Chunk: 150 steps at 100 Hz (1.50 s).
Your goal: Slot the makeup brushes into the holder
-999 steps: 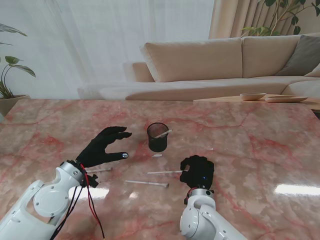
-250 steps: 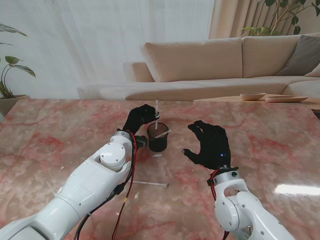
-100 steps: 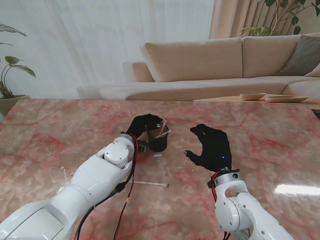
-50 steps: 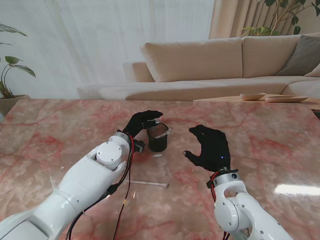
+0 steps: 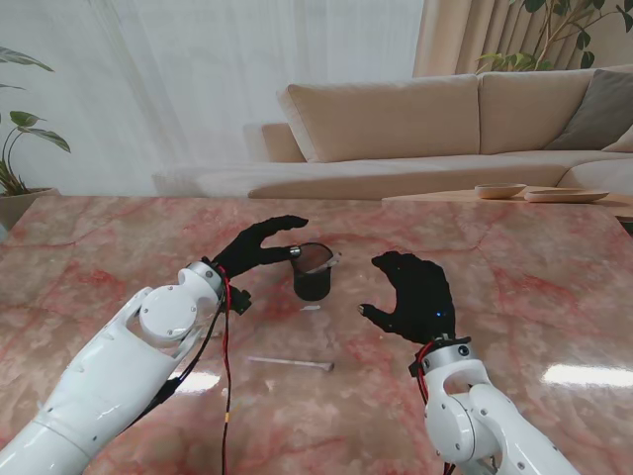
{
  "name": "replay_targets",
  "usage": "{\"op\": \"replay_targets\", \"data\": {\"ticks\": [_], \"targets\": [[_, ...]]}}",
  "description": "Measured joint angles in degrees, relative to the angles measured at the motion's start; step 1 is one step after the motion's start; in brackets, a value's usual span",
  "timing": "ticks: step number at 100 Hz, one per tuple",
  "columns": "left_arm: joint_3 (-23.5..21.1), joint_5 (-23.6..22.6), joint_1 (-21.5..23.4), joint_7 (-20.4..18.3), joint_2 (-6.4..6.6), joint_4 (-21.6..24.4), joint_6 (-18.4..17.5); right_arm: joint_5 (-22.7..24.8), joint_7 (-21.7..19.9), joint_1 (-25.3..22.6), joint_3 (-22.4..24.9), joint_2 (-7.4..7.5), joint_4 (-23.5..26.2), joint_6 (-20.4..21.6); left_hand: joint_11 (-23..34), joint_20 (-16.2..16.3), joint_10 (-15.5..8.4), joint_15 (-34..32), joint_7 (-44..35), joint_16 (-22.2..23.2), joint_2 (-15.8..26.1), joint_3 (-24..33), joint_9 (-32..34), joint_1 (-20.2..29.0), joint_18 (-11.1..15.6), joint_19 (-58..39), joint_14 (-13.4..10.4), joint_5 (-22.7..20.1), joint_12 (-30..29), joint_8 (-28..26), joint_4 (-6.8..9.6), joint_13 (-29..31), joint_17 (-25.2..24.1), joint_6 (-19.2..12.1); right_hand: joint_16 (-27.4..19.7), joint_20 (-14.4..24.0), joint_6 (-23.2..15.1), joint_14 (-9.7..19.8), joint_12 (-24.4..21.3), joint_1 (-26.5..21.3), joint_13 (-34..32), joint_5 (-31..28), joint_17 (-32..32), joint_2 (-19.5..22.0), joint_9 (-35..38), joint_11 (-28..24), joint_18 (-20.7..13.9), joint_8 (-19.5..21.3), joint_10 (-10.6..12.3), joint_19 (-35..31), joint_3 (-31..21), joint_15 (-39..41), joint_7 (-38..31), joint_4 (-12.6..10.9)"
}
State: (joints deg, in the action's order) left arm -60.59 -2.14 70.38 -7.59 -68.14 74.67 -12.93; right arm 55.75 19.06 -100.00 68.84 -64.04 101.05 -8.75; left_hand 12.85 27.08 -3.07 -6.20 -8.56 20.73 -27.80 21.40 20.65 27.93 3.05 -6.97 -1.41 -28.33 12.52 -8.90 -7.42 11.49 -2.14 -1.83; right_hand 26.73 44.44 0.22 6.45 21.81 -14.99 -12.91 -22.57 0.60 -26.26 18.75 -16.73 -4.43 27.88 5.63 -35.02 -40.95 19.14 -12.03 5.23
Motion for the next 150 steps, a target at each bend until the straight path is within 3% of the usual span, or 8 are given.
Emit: {"op": "replay_targets", "data": {"ticks": [13, 22, 35, 50, 75, 104, 145, 150], "targets": [[-4.16, -5.17, 5.23, -3.50, 2.72, 6.56, -1.96, 0.07, -1.90, -0.44, 0.23, 0.28, 0.71, 0.55, -0.21, -4.66, -0.01, 0.61, 0.06, -0.70, 5.57, -14.15, -1.40, 3.84, 0.02, 0.52, -0.06, 0.34, -0.60, 0.71, 2.91, -1.97, 0.35, 0.37, -0.01, -0.08, 0.05, 0.00, -0.14, 3.03, 0.00, 0.01, -0.23, 0.60, 0.16, 0.12, 0.13, -0.10, -0.17, 1.27, 0.99, -0.80, 0.63, 0.00], [-7.38, -8.85, 9.62, -4.64, 4.18, 11.81, -2.78, 0.39, -2.61, -0.76, 0.15, 0.51, 1.05, 0.65, -0.65, -4.82, -0.01, 0.61, 0.07, -0.71, 5.71, -15.55, -1.40, 4.41, 0.02, 0.52, -0.07, 0.34, -0.61, 0.71, 3.07, -1.98, 0.46, 0.50, -0.01, -0.08, 0.05, 0.00, -0.14, 3.01, 0.00, 0.01, -0.29, 0.80, 0.16, 0.12, 0.13, -0.10, -0.18, 1.28, 1.32, 1.27, 0.63, -0.62], [-10.13, -9.75, 14.53, -4.43, 5.16, 16.23, -4.00, 0.46, -2.37, -1.21, -0.77, 0.66, 1.31, -0.06, -0.67, -4.86, -0.01, 0.61, 0.07, -0.72, 6.45, -15.72, -1.40, 4.92, 0.02, 0.52, -0.07, 0.34, -0.62, 0.71, 3.07, -1.97, 0.47, 0.51, 6.16, 0.02, 0.05, 0.00, 4.23, 3.63, -1.12, -0.04, -0.22, 1.03, 1.26, -3.55, 0.14, -0.10, -0.20, 1.29, 1.88, 9.54, -0.10, -0.62], [-12.30, -13.04, 18.35, -3.38, 5.43, 18.62, -3.78, -0.05, -2.02, -1.71, -3.07, 0.71, 1.45, -2.82, -0.69, -4.86, -0.01, 0.61, 0.07, -0.72, 6.50, -16.22, -1.39, 4.93, 0.02, 0.52, -0.07, 0.32, -0.63, 0.72, 3.60, -1.97, 0.47, 0.52, 12.21, 1.20, -0.05, 0.00, 10.22, 3.45, -2.92, -3.75, 0.07, -0.34, 6.01, -9.55, 0.72, 2.09, -0.25, 1.22, 1.88, 18.68, -3.89, -0.63], [-13.76, -12.87, 21.31, -1.39, 5.39, 19.37, -3.38, -1.40, -2.32, -0.48, -9.52, 0.71, -0.84, -7.78, -0.69, -4.86, -0.01, 0.61, 0.07, -0.72, 6.49, -16.22, -1.38, 4.94, -0.07, 0.52, -0.07, 0.23, -0.64, 0.72, 3.63, -1.98, 0.47, 0.55, 13.15, 1.22, -1.47, 0.00, 14.19, -3.08, -0.90, -6.83, -0.57, -3.80, 6.43, -12.23, 0.76, 4.55, -0.28, 0.59, 1.20, 21.10, -5.84, -1.06], [-14.01, -13.04, 21.90, -0.55, 5.39, 19.36, -3.73, -4.01, -3.86, 2.83, -15.89, 0.33, -4.68, -11.98, -0.70, -4.86, -0.01, 0.61, 0.06, -0.72, 6.49, -16.22, -1.38, 4.95, -0.11, 0.52, -0.07, 0.10, -0.65, 0.72, 3.64, -1.97, 0.47, 0.55, 13.01, 1.27, -4.75, 0.58, 15.44, -5.99, 3.30, -10.95, -2.19, -10.12, -0.04, -11.56, 0.62, 11.74, 0.07, 0.59, -17.76, 20.83, -11.28, -1.05], [-14.01, -13.21, 21.84, -0.34, 5.37, 18.94, -4.11, -6.34, -3.51, 6.40, -20.94, -0.55, -10.23, -13.63, -0.70, -4.86, -0.01, 0.61, -0.17, -0.72, 6.31, -16.22, -1.38, 5.62, -0.14, 0.52, -0.07, -0.58, -0.65, 0.70, 3.73, -1.97, 0.47, 0.55, 13.00, 1.93, -6.58, 0.58, 15.45, -6.69, 3.24, -14.55, -2.21, -14.75, 0.15, -12.26, 0.62, 14.16, 0.40, 0.59, -16.60, 20.92, -13.43, -0.95], [-14.01, -13.25, 21.84, -0.32, 5.36, 18.91, -4.12, -6.34, -3.28, 6.79, -21.43, -0.57, -10.73, -13.62, -0.70, -4.86, -0.01, 0.61, -0.60, -0.72, 6.31, -16.22, -1.38, 5.62, -0.14, 0.52, -0.07, -0.77, -0.65, 0.69, 3.73, -1.97, 0.47, 0.55, 13.00, 1.93, -7.16, 0.58, 15.45, -6.69, 3.22, -14.57, -2.19, -15.75, 0.17, -12.42, 0.62, 14.79, 0.43, 0.59, -16.75, 20.93, -13.62, 0.90]]}}
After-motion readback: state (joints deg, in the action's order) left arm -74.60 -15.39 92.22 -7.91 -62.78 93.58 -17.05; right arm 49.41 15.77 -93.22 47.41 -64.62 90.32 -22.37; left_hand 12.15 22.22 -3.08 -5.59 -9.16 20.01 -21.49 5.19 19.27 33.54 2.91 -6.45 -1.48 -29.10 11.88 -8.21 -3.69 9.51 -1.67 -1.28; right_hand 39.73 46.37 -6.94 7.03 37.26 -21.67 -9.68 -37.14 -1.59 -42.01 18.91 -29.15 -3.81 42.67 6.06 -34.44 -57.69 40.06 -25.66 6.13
